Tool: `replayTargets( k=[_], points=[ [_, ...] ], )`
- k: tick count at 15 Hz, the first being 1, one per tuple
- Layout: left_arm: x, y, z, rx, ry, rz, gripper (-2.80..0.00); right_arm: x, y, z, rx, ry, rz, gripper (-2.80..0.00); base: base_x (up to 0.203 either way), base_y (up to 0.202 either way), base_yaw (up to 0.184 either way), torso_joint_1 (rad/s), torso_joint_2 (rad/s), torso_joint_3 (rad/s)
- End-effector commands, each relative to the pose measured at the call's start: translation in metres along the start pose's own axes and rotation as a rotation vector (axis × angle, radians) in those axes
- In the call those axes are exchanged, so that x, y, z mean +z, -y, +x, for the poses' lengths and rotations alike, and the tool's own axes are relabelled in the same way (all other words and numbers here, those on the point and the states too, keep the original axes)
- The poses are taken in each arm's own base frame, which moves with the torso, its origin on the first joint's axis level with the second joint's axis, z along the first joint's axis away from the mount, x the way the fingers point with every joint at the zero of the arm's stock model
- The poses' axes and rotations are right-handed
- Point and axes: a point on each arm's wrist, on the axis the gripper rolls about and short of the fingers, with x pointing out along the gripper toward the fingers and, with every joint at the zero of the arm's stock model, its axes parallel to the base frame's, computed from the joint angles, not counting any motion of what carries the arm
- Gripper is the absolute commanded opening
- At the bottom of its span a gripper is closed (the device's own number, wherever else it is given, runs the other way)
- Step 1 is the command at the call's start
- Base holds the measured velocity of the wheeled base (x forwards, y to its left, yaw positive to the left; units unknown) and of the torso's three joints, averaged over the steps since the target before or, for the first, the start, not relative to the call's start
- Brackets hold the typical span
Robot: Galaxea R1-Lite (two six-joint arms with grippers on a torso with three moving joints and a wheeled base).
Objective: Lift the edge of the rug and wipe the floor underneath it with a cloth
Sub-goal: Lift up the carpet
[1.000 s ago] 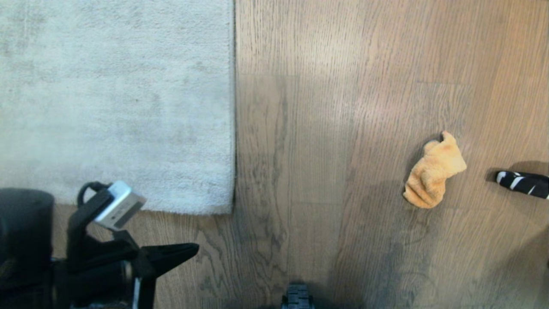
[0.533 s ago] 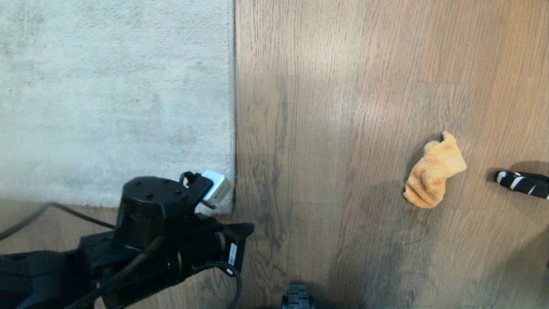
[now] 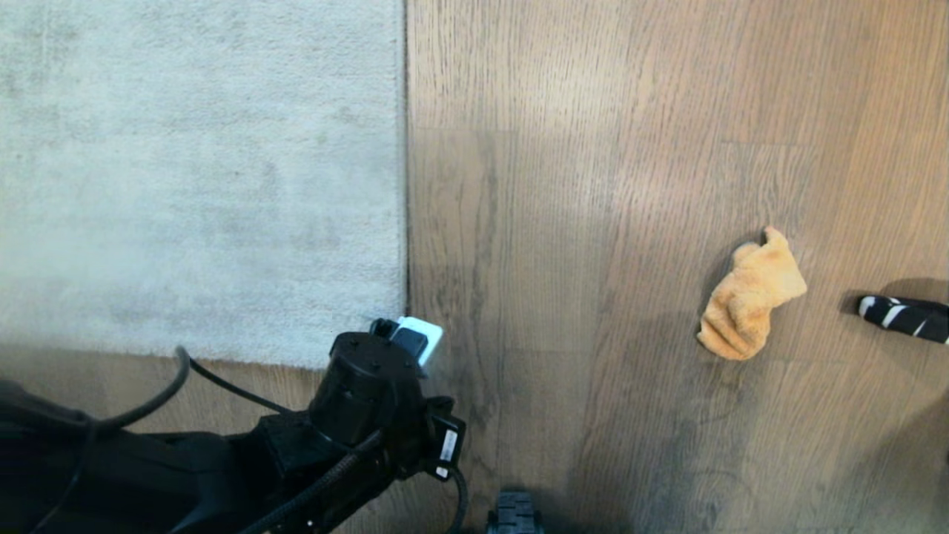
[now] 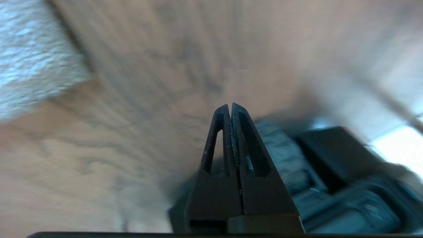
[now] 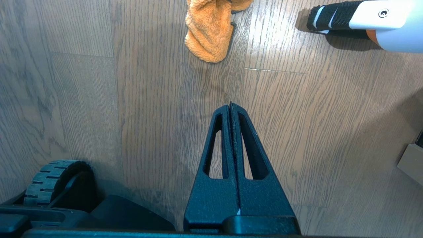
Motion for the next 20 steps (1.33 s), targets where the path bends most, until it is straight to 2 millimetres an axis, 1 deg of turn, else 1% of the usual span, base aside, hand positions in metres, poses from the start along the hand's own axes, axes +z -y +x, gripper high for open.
replayTargets(
  k=[1,4,6,7,8,12,14,18,20],
  points=[
    [-0.004,0.002,0.005,0.058,-0.012,0.022,-2.80,0.000,0.000,0.000,0.000,0.001,0.000,-2.80,0.000,0.000,0.000,0.000,0.00,0.000],
    [-0.006,-0.004,-0.002,0.122,-0.047,0.051,-2.80,0.000,0.000,0.000,0.000,0.000,0.000,-2.80,0.000,0.000,0.000,0.000,0.00,0.000],
    [-0.008,-0.007,-0.001,0.142,-0.053,0.050,-2.80,0.000,0.000,0.000,0.000,0.001,0.000,-2.80,0.000,0.000,0.000,0.000,0.00,0.000],
    [-0.009,-0.009,0.000,0.153,-0.057,0.049,0.00,0.000,0.000,0.000,0.000,-0.001,0.000,-2.80,0.000,0.000,0.000,0.000,0.00,0.000],
    [-0.009,-0.009,0.000,0.170,-0.053,0.049,0.00,0.000,0.000,0.000,0.000,0.001,0.000,-2.80,0.000,0.000,0.000,0.000,0.00,0.000],
    [-0.010,-0.024,0.005,0.240,-0.065,0.051,0.00,0.000,0.000,0.000,0.000,0.000,0.000,-2.80,0.000,0.000,0.000,0.000,0.00,0.000],
    [-0.012,-0.028,0.008,0.255,-0.077,0.050,0.00,0.000,0.000,0.000,0.000,0.000,0.000,-2.80,0.000,0.000,0.000,0.000,0.00,0.000],
    [-0.012,-0.042,0.012,0.349,-0.104,0.124,0.00,0.000,0.000,0.000,0.000,-0.001,0.000,-2.80,0.000,0.000,0.000,0.000,0.00,0.000],
    [-0.014,-0.049,0.017,0.386,-0.125,0.156,0.00,0.000,0.000,0.000,0.000,-0.001,0.000,-2.80,0.000,0.000,0.000,0.000,0.00,0.000]
  ],
)
